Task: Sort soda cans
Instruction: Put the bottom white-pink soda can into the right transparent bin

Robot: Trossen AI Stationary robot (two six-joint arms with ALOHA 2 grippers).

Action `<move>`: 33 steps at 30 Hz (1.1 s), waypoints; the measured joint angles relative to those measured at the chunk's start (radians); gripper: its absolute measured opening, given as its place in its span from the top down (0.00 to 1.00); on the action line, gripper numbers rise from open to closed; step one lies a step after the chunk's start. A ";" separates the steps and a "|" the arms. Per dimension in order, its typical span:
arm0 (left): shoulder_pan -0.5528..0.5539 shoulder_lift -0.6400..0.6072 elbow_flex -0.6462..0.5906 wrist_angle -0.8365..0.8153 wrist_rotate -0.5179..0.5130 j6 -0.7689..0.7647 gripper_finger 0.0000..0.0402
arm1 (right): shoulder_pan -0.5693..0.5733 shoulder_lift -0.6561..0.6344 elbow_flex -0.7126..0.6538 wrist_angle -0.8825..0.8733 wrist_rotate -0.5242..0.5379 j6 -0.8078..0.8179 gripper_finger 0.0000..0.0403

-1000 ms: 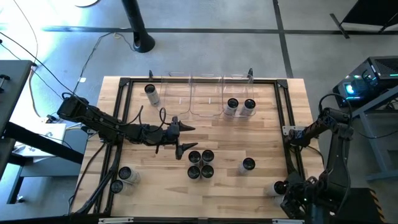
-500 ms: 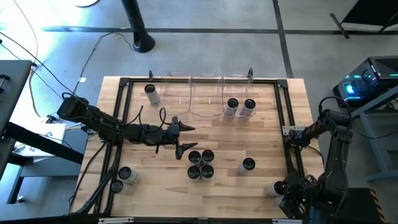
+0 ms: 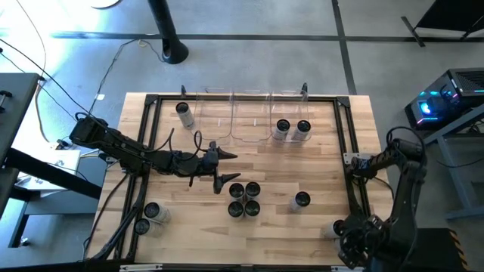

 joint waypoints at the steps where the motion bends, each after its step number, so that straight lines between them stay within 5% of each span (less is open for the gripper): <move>1: 0.000 0.000 0.000 0.000 0.000 0.000 0.18 | 0.000 0.005 0.000 0.000 -0.002 -0.006 0.24; 6: 0.000 0.000 0.000 0.000 0.000 0.000 0.18 | -0.002 0.018 0.000 0.004 -0.016 -0.006 0.25; 11: 0.000 0.000 0.000 0.000 0.000 0.000 0.18 | -0.045 0.019 0.000 0.026 -0.106 -0.021 0.41; 14: 0.000 0.000 0.000 0.001 0.000 0.000 0.18 | -0.088 0.018 0.000 0.084 -0.117 -0.073 0.42; 26: 0.000 0.000 0.000 0.001 0.000 -0.007 0.18 | -0.315 0.020 0.008 0.448 -0.175 -0.403 0.42; 33: 0.000 0.000 0.000 0.001 0.000 -0.008 0.18 | -0.425 0.020 0.050 0.459 -0.119 -0.682 0.42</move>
